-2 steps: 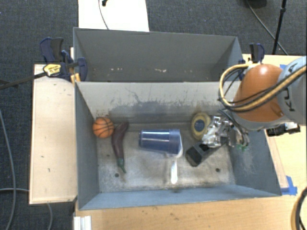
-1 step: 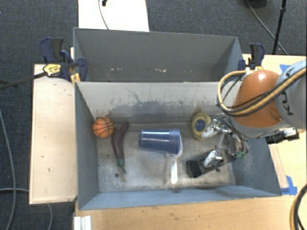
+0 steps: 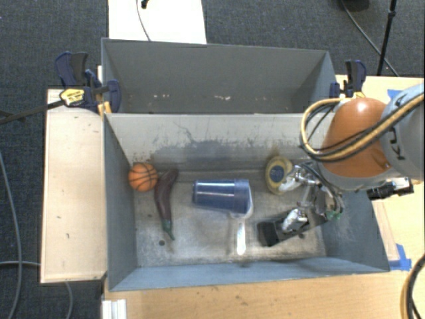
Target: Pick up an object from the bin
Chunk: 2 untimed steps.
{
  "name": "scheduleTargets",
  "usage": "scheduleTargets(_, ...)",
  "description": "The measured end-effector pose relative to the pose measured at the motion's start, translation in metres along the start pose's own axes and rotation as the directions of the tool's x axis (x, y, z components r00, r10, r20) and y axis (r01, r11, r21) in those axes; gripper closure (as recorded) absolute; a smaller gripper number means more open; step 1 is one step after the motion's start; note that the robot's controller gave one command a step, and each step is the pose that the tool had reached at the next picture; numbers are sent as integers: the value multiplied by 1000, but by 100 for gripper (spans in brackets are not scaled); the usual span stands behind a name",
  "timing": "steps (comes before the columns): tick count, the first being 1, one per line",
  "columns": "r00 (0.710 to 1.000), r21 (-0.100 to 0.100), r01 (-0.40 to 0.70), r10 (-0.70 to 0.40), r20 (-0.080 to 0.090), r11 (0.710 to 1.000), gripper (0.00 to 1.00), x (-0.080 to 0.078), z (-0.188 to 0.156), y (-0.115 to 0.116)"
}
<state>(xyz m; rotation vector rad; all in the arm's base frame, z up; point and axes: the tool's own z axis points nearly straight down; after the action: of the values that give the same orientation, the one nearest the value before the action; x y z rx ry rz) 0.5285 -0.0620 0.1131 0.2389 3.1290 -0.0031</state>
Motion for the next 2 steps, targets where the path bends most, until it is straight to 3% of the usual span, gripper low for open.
scheduleTargets(1,982,2,-191,191,2,982,100,16,29,-10)
scheduleTargets(2,982,2,-190,190,2,982,100,16,29,-10)
